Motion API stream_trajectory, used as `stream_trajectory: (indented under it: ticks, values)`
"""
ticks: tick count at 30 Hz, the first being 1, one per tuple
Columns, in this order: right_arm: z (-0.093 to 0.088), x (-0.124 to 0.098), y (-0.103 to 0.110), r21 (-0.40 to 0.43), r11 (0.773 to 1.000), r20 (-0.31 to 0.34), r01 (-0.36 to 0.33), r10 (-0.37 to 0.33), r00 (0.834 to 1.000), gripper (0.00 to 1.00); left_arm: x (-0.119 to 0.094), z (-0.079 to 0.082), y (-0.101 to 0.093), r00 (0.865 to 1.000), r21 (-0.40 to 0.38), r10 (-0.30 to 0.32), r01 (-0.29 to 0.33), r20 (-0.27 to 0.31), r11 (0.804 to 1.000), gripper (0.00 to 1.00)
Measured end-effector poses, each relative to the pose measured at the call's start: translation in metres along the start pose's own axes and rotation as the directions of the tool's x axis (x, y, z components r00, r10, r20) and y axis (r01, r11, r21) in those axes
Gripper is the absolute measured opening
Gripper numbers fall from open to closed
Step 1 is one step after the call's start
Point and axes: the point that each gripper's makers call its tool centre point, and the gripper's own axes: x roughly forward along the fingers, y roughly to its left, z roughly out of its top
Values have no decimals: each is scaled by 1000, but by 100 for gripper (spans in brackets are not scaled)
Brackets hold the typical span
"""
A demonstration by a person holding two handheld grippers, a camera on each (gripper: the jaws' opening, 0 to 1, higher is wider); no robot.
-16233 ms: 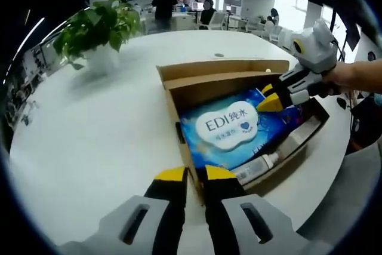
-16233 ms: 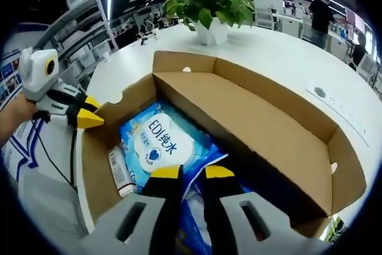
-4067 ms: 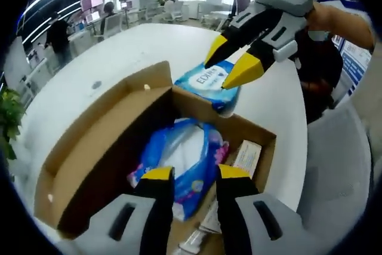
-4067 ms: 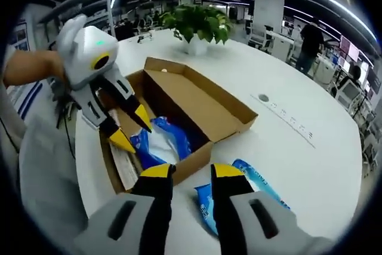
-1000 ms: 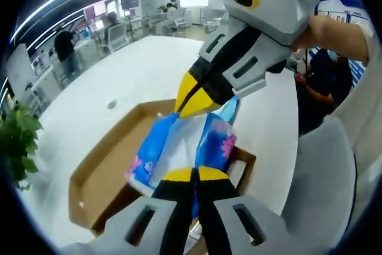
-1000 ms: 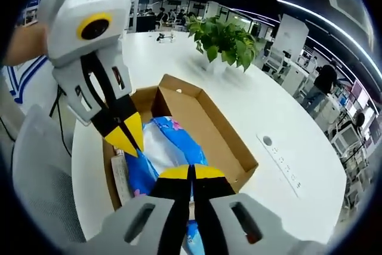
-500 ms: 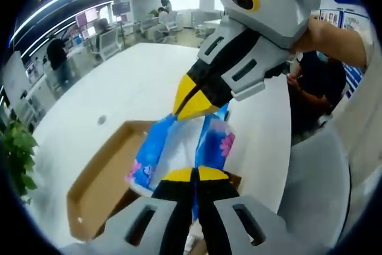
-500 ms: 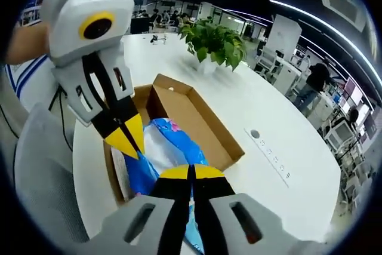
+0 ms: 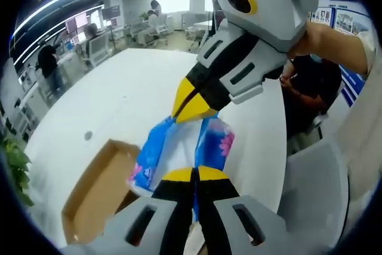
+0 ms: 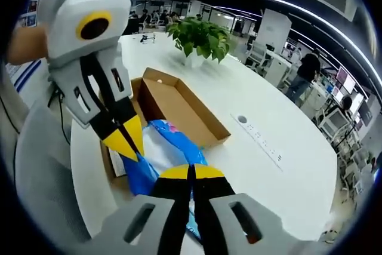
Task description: Operate the shoe box by opening the lid, removing the specified soft item, and placing it in the target area until the item is outside and the box remains undamaged.
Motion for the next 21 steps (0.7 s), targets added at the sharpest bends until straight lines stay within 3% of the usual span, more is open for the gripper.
stream_trajectory:
  ticks: [10, 21]
  values:
    - [-19, -19, -25, 42, 997, 3, 66, -66, 998, 0, 23, 27, -11, 999, 20, -13, 12, 31, 1000, 0]
    - [-45, -33, -48, 86, 991, -2, 105, -105, 994, 0, 50, 48, -21, 998, 51, -51, 49, 26, 997, 0]
